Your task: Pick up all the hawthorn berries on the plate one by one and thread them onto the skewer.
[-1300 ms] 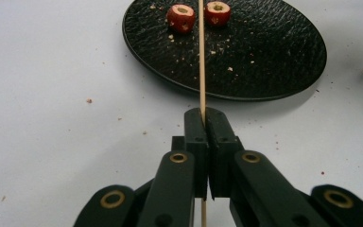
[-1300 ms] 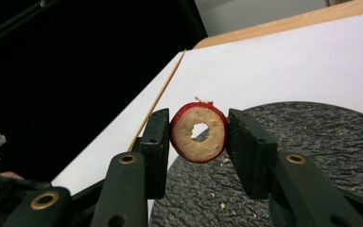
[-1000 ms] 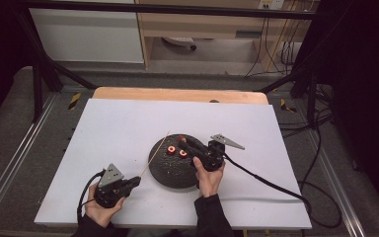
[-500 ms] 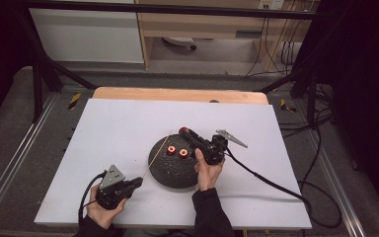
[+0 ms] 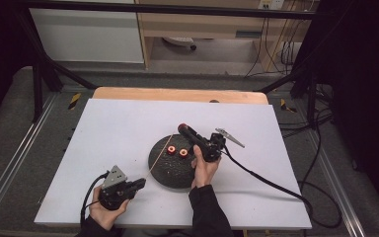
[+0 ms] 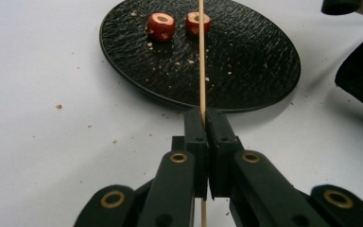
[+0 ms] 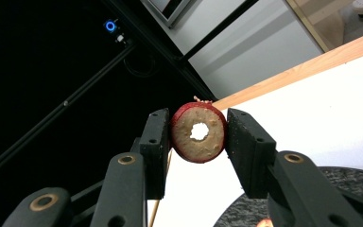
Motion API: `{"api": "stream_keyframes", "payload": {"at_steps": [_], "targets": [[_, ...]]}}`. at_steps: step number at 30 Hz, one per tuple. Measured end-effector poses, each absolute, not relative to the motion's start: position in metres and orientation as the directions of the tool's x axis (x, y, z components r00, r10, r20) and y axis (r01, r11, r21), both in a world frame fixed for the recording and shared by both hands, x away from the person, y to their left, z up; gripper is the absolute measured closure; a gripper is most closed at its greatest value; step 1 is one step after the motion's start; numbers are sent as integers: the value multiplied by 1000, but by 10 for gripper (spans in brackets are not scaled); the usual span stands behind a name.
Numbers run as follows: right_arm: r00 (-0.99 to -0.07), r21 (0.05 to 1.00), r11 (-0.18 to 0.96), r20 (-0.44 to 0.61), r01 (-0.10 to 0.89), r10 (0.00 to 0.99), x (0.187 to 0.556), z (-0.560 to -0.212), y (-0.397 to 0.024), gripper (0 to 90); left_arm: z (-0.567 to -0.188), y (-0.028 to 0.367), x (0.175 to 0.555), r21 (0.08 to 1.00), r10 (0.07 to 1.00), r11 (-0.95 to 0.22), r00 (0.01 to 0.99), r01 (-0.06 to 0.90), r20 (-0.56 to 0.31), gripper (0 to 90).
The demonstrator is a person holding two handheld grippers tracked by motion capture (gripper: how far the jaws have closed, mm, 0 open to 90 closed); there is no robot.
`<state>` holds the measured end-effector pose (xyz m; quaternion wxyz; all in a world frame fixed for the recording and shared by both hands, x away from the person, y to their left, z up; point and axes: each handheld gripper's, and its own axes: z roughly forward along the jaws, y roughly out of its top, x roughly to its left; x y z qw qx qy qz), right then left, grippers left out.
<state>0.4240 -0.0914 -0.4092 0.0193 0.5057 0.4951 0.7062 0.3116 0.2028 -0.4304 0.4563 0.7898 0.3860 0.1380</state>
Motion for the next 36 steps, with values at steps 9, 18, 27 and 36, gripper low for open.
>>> {"api": "stream_keyframes", "payload": {"at_steps": [9,18,27,36], "targets": [[-506,735,-507,677,450,534,427,-408,-83,613,-431,199,310,825,727,-283,671,489,-148,882],[-515,730,-524,682,438,519,427,-409,-81,613,-431,199,311,826,729,-273,667,493,-157,882],[-521,723,-535,689,438,504,425,-411,-79,613,-431,197,311,826,729,-265,664,498,-166,882],[-522,715,-538,696,447,493,424,-413,-78,614,-431,194,311,832,733,-248,658,497,-174,882]]}}
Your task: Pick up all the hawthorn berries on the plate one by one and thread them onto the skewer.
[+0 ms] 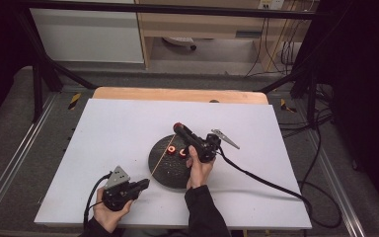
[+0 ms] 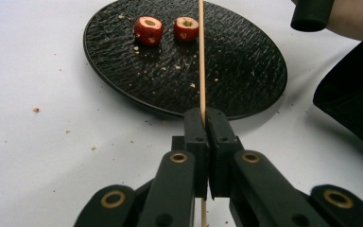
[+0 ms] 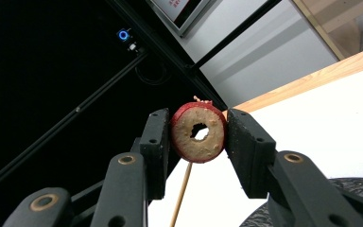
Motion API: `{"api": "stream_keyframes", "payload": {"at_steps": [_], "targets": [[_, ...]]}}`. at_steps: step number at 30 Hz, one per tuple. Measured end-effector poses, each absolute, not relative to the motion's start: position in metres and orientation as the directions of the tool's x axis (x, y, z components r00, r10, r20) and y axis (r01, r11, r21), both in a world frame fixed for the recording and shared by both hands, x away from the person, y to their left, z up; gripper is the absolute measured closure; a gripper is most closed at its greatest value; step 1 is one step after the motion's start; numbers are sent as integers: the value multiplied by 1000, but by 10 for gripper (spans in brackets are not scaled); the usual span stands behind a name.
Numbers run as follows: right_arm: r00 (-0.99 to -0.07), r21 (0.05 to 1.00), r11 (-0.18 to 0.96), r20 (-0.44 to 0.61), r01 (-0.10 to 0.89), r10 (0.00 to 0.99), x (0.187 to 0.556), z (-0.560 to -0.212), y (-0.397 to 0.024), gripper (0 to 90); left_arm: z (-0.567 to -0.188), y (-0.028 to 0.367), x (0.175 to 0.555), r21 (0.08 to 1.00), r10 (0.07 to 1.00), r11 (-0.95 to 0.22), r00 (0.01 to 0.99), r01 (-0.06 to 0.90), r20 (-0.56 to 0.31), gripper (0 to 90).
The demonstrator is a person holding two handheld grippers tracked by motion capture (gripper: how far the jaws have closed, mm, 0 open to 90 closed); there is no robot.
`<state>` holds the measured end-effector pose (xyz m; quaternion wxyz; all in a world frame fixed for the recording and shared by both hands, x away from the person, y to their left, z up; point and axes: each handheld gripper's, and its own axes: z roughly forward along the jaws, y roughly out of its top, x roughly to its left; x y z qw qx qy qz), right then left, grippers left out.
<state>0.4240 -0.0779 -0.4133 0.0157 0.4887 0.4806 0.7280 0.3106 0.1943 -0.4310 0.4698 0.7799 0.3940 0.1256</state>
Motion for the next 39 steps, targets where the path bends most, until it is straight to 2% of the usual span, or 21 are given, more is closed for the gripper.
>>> {"api": "stream_keyframes", "payload": {"at_steps": [11,39], "targets": [[-528,721,-533,691,443,495,421,-416,-76,614,-433,184,310,822,739,-202,633,532,-228,884],[-544,718,-477,696,507,468,406,-423,-71,618,-424,180,318,838,738,-192,638,511,-220,886]]}}
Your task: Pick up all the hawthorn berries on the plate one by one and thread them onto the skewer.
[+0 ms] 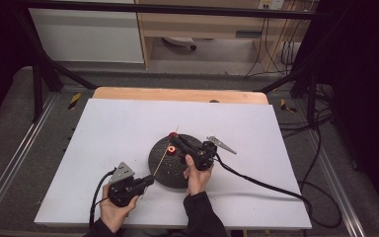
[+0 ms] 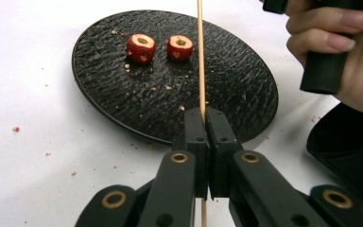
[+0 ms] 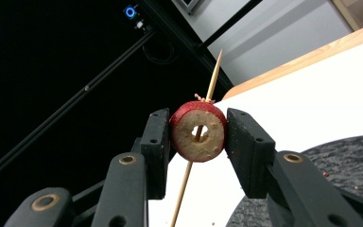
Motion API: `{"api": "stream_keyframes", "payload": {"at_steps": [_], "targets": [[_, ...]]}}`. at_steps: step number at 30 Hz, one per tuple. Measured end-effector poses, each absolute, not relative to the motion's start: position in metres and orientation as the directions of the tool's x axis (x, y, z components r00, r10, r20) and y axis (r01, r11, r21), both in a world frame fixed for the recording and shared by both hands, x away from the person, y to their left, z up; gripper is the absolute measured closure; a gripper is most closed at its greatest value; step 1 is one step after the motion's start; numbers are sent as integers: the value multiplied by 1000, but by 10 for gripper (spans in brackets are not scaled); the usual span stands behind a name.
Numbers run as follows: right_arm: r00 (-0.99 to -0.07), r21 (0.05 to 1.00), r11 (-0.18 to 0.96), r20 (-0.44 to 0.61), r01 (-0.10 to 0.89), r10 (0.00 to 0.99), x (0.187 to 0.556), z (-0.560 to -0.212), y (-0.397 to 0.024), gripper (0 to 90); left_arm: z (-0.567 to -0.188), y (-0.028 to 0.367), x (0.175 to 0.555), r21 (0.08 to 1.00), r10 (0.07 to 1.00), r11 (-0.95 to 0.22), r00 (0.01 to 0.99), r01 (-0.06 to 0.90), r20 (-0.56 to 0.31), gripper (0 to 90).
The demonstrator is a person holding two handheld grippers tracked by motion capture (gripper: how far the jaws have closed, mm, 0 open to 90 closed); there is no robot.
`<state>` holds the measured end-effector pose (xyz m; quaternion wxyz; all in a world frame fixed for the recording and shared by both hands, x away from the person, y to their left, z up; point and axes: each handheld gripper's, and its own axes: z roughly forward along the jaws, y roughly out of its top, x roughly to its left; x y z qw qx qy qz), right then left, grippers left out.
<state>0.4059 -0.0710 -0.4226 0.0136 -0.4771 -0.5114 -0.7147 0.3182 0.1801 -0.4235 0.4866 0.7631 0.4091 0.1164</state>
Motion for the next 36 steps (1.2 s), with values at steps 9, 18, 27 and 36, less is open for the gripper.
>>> {"api": "stream_keyframes", "payload": {"at_steps": [9,18,27,36], "targets": [[-555,722,-459,692,518,461,396,-424,-69,618,-413,174,328,841,733,-199,646,502,-213,886],[-567,730,-443,683,521,460,389,-426,-67,617,-403,163,340,845,734,-193,645,499,-213,886],[-565,729,-436,685,528,461,384,-431,-64,617,-401,161,347,845,731,-202,650,495,-207,886],[-561,732,-404,681,549,472,381,-436,-62,616,-404,160,350,843,729,-216,655,493,-196,886]]}}
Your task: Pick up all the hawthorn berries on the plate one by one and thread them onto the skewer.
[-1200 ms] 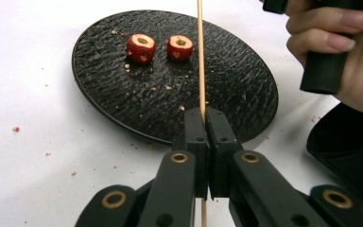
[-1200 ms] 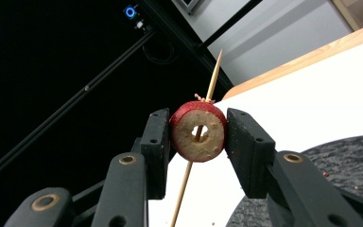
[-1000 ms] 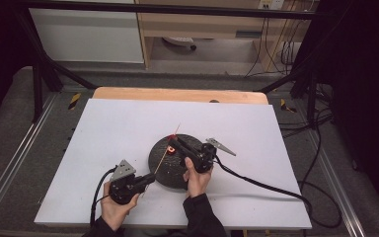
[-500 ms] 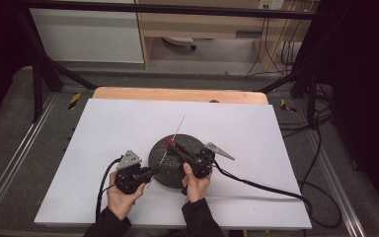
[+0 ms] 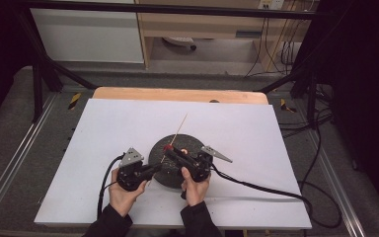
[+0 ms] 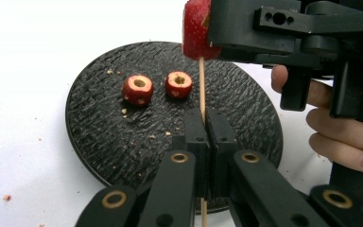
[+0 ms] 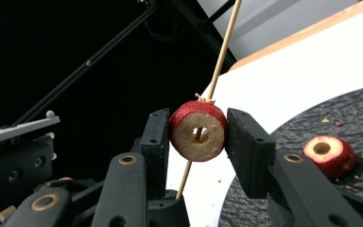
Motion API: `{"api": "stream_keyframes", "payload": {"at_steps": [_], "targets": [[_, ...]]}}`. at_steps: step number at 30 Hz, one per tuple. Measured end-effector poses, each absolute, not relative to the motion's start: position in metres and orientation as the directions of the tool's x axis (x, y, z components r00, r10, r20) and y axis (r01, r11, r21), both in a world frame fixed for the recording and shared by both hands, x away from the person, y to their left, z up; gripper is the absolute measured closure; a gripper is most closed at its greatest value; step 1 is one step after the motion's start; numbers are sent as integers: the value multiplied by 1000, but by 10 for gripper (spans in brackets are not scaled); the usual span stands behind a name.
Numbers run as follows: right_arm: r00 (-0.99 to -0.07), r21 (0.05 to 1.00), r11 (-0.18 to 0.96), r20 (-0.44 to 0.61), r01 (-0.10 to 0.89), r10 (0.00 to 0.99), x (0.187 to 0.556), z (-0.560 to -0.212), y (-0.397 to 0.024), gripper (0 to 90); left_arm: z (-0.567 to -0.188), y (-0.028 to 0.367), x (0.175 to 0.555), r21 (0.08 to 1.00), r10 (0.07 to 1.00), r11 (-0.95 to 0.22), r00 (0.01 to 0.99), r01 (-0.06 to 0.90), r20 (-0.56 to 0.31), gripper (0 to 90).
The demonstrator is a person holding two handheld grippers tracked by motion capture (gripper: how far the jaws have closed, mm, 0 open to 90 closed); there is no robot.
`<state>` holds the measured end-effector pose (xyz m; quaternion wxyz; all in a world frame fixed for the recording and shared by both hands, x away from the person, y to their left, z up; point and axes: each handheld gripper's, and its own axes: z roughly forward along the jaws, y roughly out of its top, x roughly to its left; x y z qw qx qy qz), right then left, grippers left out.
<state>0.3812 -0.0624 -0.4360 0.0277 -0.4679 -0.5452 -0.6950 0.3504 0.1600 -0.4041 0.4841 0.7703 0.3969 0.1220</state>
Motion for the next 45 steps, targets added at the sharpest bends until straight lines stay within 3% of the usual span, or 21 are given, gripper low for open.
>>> {"api": "stream_keyframes", "payload": {"at_steps": [5,9,15,20,30,37,45], "targets": [[-563,739,-381,671,555,482,381,-437,-62,609,-406,161,350,843,728,-224,659,489,-189,886],[-571,762,-355,643,541,511,380,-433,-64,511,-405,167,349,849,729,-219,659,481,-186,886],[-582,793,-284,594,538,555,384,-424,-70,253,-407,185,344,847,741,-224,649,482,-173,886],[-598,812,-164,534,561,597,392,-418,-77,126,-410,200,337,843,745,-252,651,476,-145,886],[-647,801,150,341,580,682,412,-407,-90,80,-418,222,325,827,745,-298,658,476,-110,885],[-693,726,371,198,579,693,431,-399,-89,96,-425,228,321,814,742,-332,664,476,-87,885],[-717,600,529,111,601,688,455,-393,-75,140,-429,229,320,805,737,-347,671,482,-83,884]]}}
